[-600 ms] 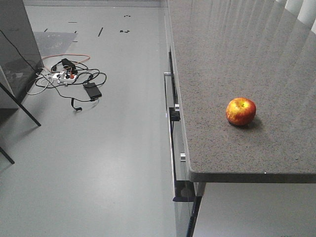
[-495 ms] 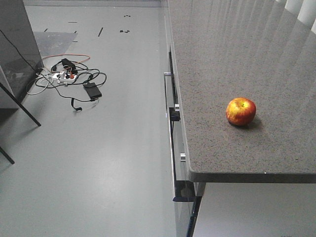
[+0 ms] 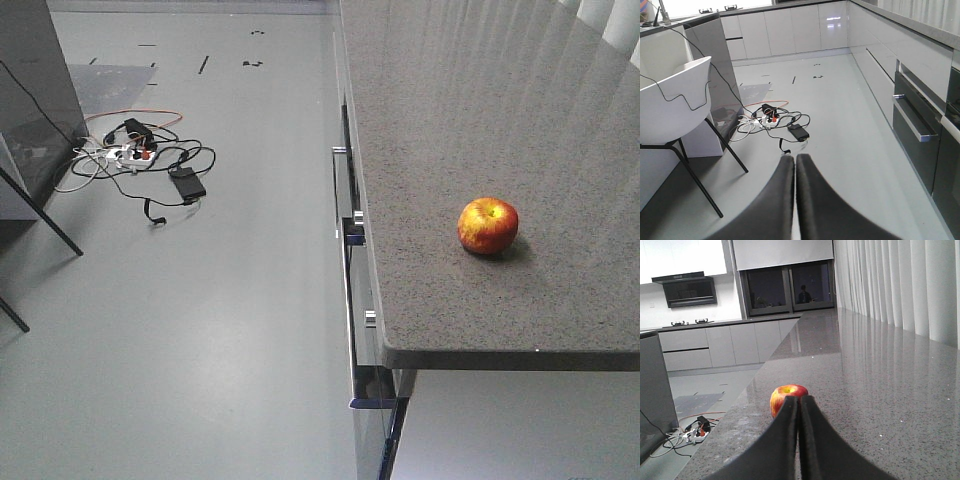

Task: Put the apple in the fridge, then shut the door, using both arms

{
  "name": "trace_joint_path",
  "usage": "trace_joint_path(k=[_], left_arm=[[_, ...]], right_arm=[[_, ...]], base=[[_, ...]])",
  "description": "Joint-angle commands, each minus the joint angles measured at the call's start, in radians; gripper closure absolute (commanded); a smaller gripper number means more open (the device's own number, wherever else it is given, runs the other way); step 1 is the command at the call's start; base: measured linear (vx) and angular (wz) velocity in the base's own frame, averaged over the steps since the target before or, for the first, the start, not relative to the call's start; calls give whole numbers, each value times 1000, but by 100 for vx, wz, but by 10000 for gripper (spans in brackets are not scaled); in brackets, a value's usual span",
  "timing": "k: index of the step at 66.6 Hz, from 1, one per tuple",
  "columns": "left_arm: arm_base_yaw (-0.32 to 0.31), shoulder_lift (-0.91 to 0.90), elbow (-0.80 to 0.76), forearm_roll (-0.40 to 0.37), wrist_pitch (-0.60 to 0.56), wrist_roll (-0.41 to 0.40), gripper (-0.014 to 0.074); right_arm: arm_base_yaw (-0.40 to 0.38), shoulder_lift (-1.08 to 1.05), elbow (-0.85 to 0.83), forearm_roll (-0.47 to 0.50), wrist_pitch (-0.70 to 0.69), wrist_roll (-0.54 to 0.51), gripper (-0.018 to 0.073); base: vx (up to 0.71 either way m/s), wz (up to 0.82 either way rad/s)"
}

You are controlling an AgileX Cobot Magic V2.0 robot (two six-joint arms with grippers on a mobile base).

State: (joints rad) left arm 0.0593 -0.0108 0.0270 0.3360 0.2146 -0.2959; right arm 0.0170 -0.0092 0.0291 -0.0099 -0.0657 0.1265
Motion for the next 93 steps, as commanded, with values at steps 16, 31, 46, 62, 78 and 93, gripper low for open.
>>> trace_joint_path(k=[16,31,46,62,78,93], left_arm=[[-3,-17,15,-3,-64,-6,604],[-3,-17,15,-3,-64,-6,604],[-3,-17,15,-3,-64,-6,604],[-3,-17,15,-3,-64,-6,604],[-3,-17,15,-3,-64,-6,604],[-3,-17,15,-3,-64,-6,604]], right_arm=[[-7,-5,9,-8,-72,-11,561],[-7,-5,9,-8,-76,-11,561],[-7,-5,9,3,-185,-11,561],[-7,-5,5,79,-223,79,561],[-7,54,-271,75,283,79,561],[-7,260,-619,178,527,-167,561]], base=[[0,0],[0,0],[0,0],[0,0],[0,0],[0,0]])
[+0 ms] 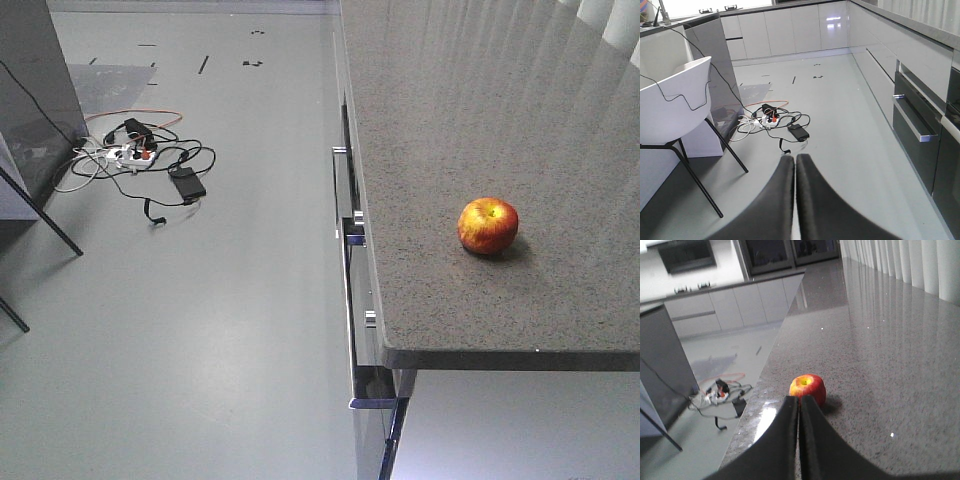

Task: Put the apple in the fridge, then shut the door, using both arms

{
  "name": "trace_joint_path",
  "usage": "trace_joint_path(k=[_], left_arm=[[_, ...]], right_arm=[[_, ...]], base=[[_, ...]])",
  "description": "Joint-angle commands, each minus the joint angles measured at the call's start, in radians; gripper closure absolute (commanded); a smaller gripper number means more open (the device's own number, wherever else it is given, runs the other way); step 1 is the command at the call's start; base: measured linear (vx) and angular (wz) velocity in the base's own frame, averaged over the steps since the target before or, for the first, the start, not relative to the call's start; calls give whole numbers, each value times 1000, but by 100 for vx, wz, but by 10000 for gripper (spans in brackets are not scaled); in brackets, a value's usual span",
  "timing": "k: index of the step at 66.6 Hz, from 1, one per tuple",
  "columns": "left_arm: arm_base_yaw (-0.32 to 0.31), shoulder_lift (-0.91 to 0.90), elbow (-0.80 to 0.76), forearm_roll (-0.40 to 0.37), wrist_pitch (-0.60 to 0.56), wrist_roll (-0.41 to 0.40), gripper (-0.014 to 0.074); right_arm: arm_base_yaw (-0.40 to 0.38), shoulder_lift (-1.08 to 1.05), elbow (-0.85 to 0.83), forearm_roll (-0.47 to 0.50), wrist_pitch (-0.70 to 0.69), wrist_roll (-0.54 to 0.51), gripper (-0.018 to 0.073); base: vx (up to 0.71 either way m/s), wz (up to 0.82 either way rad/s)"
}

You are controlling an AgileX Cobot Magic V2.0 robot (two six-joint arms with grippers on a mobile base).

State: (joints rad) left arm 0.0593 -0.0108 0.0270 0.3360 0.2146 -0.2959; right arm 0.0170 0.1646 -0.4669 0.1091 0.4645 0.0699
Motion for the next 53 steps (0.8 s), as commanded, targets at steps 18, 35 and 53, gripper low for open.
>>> trace_joint_path(k=[18,35,53], left_arm=[[-3,-17,15,-3,-64,-6,604],[-3,-17,15,-3,-64,-6,604],[-3,-17,15,-3,-64,-6,604]], right_arm=[[-7,256,-254,291,55,-402,389],[-7,341,-271,377,32,-446,-148],[-7,357,-282,362,-27,-549,-150]], base=[[0,0],[0,0],[0,0]])
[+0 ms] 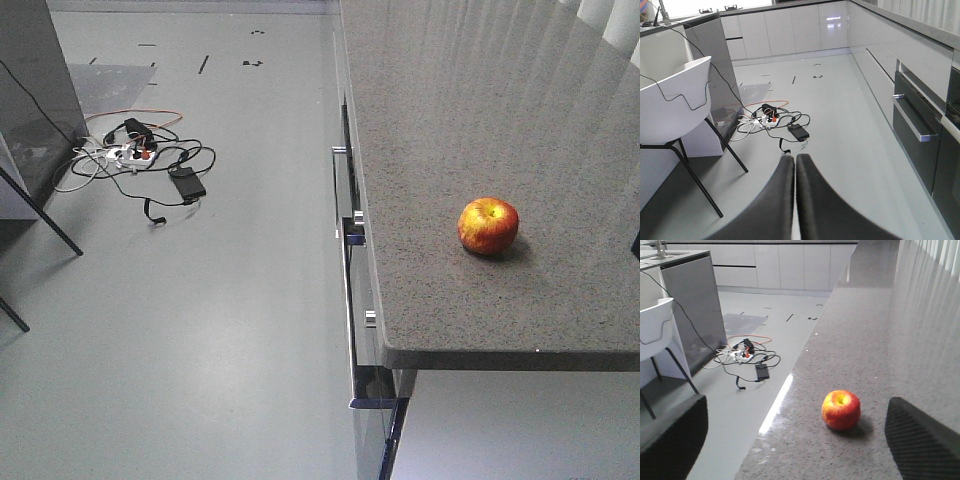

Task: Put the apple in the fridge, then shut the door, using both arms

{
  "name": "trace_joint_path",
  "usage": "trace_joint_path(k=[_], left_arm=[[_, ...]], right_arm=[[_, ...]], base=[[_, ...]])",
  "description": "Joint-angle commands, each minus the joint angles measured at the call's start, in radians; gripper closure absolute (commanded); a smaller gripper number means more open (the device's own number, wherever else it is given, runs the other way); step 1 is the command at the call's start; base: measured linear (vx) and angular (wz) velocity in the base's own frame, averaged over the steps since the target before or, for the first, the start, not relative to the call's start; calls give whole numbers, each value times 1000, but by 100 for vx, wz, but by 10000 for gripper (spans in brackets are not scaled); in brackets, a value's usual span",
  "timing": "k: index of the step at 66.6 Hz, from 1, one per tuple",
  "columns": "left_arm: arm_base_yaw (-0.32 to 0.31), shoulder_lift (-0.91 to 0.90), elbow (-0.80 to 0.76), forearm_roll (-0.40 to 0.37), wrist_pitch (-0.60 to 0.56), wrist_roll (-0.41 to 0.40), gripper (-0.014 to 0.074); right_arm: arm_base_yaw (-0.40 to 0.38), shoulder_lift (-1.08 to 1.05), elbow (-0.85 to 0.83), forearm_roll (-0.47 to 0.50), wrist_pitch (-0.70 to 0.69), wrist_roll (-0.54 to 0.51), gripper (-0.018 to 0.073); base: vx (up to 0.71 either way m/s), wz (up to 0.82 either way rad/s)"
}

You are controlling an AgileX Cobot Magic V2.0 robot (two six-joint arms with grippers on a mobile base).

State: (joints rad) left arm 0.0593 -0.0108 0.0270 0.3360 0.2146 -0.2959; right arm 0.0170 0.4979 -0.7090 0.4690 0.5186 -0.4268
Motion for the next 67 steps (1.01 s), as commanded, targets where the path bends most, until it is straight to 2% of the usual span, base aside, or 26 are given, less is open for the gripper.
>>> trace_joint_path(k=[1,10,26,50,67], left_arm=[[-3,-17,15,-3,-64,-6,604],[-3,-17,15,-3,-64,-6,604],[-3,-17,15,-3,-64,-6,604],[-3,-17,15,-3,-64,-6,604],[-3,-17,15,-3,-64,-6,604]], right_arm=[[-7,30,-44,3,-81,-58,-148],[-7,142,-127,2,-80,-97,-141],[-7,477,-345,3,-81,-145,-134],[-7,983,-606,30,-53,-136,-120],[-7,1180,-718,33,-49,-112,-110]], base=[[0,0],[0,0],[0,0],[0,0],[0,0]])
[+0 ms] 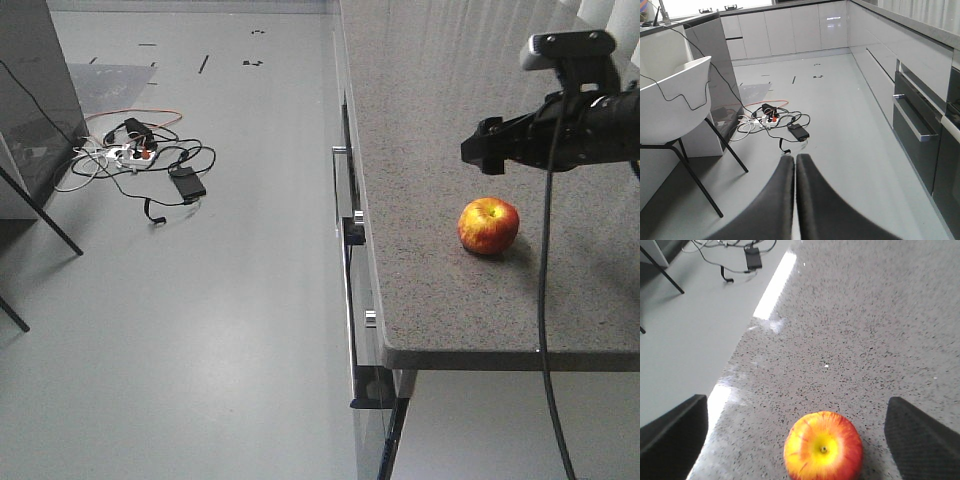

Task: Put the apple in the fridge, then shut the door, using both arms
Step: 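Lower the right gripper over the apple on the countertop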

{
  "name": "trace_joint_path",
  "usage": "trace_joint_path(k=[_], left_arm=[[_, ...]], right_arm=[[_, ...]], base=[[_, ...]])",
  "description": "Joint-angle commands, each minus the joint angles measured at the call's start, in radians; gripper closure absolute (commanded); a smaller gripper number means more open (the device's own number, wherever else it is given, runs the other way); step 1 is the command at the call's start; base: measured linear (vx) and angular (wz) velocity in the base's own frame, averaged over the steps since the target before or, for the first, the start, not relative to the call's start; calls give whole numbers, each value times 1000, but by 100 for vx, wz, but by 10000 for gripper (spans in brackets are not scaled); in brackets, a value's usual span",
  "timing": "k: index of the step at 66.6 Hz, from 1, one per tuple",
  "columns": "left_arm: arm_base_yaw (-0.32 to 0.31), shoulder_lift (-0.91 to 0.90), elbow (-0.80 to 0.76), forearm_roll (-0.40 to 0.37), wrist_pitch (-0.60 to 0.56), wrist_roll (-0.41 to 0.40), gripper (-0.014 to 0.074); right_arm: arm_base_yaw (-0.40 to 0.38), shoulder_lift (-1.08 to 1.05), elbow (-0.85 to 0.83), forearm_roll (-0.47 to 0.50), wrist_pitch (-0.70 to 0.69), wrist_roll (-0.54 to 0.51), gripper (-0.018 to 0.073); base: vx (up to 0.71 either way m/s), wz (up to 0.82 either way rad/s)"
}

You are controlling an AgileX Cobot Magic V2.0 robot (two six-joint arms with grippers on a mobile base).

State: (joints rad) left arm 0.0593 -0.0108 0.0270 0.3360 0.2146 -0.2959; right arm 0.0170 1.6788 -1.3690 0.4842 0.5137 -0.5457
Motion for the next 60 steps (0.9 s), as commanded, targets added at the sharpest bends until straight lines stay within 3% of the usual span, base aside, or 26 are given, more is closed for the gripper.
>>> trace_joint_path(k=[1,24,60], left_arm=[[-3,-17,15,-3,-64,-6,604],[-3,-17,15,-3,-64,-6,604],[-3,-17,15,-3,-64,-6,604]], right_arm=[[-7,6,-60,18,-44,7,-109],[-7,110,-68,-81,-95,89,-94],[-7,216,-68,-83,-59,109,-72]], base=[[0,0],[0,0],[0,0]])
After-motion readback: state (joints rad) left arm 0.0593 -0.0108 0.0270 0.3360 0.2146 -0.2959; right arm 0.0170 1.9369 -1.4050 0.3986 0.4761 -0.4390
